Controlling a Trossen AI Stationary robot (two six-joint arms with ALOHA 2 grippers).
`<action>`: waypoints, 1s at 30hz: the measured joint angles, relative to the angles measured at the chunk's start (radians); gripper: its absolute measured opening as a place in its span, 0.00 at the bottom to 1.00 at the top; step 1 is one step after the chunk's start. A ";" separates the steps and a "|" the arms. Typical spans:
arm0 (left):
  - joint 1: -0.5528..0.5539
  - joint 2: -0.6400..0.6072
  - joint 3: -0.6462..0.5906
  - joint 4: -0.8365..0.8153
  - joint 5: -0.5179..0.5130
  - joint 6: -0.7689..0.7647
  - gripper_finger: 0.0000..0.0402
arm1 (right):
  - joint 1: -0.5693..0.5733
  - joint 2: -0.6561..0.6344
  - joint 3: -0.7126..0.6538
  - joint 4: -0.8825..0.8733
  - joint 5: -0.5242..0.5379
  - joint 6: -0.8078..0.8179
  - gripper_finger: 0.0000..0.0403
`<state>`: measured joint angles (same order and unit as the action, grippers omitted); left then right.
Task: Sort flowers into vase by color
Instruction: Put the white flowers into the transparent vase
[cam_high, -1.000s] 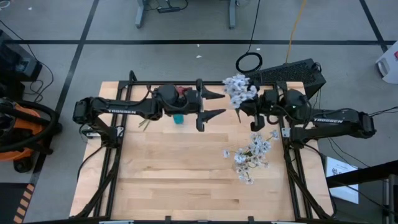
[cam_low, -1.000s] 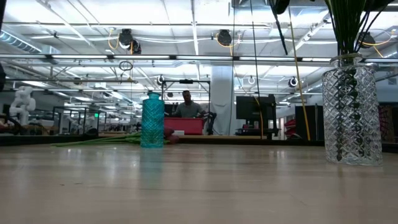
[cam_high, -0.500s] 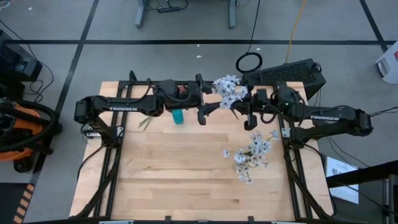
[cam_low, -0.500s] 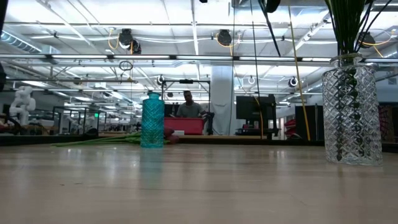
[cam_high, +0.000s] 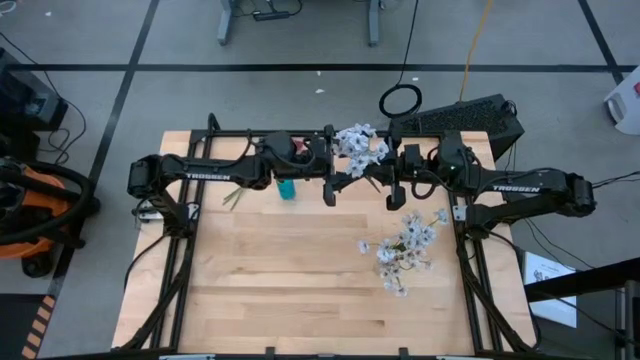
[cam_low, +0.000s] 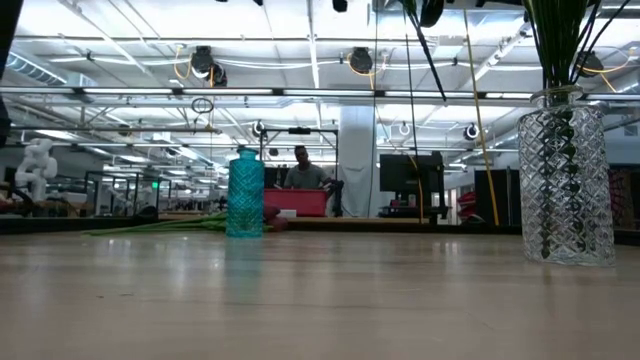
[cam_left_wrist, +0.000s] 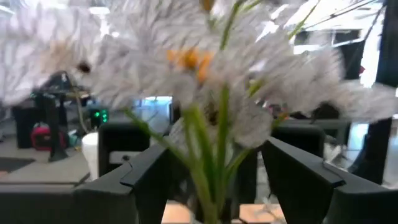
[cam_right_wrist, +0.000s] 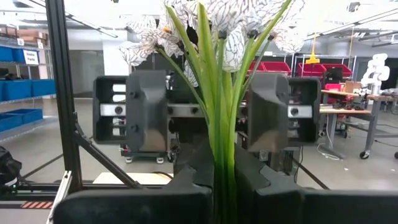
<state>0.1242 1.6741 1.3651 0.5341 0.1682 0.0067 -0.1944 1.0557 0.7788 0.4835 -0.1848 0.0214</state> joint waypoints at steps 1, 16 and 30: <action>0.000 0.002 0.000 0.010 0.005 0.000 0.62 | 0.000 0.000 0.000 0.000 0.000 0.000 0.03; 0.002 0.015 0.026 -0.031 0.059 0.009 0.28 | 0.000 0.000 0.000 -0.006 -0.001 0.000 0.03; 0.008 0.015 0.026 -0.051 0.060 0.030 0.06 | 0.000 -0.001 0.000 -0.027 0.006 0.001 0.03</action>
<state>0.1326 1.6894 1.3914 0.4829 0.2283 0.0371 -0.1940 1.0546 0.7788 0.4568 -0.1793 0.0220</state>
